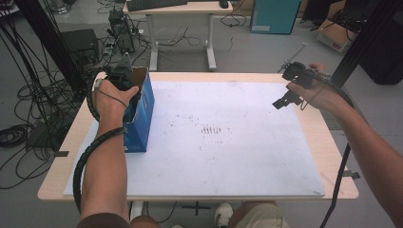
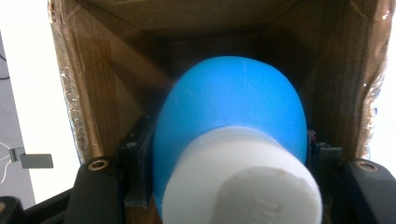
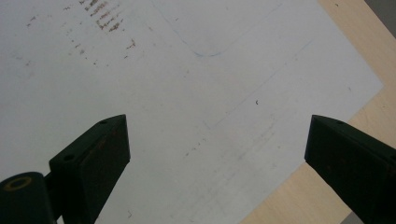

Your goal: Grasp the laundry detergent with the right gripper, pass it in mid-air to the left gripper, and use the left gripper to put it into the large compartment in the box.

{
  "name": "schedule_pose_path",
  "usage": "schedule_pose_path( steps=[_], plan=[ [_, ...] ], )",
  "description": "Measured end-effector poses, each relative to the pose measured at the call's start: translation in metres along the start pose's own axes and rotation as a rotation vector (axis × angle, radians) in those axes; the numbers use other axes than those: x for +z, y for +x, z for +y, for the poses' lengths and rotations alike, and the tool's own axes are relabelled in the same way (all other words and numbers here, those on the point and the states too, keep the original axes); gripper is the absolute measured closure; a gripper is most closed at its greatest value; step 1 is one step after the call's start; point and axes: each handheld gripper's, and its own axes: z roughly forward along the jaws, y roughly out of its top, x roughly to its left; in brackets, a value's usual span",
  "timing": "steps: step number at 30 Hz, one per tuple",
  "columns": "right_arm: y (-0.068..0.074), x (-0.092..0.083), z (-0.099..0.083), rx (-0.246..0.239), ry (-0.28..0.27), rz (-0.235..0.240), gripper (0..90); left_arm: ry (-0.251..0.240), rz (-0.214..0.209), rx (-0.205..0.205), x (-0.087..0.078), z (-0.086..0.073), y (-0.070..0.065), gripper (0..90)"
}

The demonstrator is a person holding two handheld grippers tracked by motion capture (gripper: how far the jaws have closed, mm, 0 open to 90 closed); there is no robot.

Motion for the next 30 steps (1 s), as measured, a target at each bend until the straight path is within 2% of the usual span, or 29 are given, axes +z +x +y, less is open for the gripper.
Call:
schedule_pose_path(
  steps=[30],
  plan=[
    [-0.0004, -0.0063, 0.0024, -0.005, -0.007, -0.012, 6.8, 0.0, -0.006, 0.001, 0.0004, 0.0, 0.0014, 36.3]
  ],
)
